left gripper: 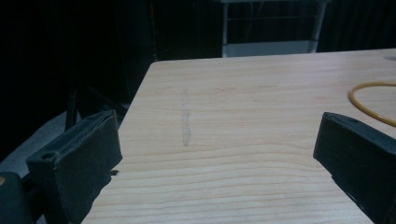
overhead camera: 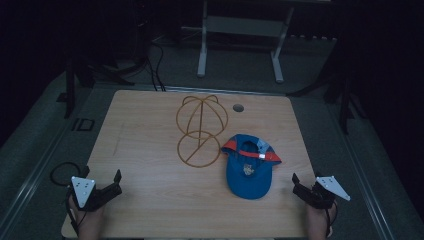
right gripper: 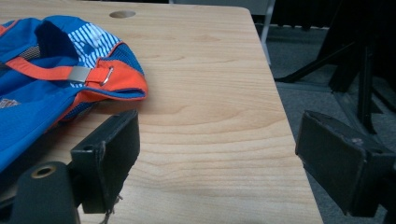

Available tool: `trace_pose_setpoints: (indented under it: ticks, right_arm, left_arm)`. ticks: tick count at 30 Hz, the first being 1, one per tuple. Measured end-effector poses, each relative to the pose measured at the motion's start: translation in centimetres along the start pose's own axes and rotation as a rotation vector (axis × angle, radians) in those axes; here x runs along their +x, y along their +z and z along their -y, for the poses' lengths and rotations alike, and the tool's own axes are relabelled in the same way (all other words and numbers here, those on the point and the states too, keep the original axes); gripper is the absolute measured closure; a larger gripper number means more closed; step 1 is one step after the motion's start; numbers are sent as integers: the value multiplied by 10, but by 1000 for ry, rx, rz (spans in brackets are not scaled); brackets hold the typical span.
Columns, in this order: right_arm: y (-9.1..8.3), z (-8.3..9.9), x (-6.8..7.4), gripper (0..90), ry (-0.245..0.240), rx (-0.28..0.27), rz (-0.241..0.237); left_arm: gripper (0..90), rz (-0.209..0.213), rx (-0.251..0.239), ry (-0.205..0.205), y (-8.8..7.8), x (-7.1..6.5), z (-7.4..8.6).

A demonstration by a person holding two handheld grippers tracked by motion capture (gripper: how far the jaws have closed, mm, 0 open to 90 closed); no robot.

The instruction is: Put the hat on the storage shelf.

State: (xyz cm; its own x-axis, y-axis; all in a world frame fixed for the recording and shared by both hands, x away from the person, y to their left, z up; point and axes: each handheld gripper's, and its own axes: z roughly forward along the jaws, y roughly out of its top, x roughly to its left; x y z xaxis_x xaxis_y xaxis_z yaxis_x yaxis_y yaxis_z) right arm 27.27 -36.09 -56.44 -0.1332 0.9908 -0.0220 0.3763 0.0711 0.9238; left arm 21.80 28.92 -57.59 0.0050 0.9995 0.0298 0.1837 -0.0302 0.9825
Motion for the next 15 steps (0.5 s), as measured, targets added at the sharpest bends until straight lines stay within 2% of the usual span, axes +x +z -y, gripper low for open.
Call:
trace_pose_setpoints:
  ticks: [5,8,12,15]
  right_arm:
    - [0,0,-2,137,2,-10,-7]
    - [1,0,-1,140,-4,-8,18]
    - [1,-1,0,141,-10,-7,23]
    - [0,-5,-1,141,1,-4,4]
  left_arm:
    - [11,1,8,6,0,-1,0]
    - [11,1,14,3,0,-2,0]
    - [11,5,15,-15,0,-1,0]
    - [11,12,13,-22,-1,0,-1]
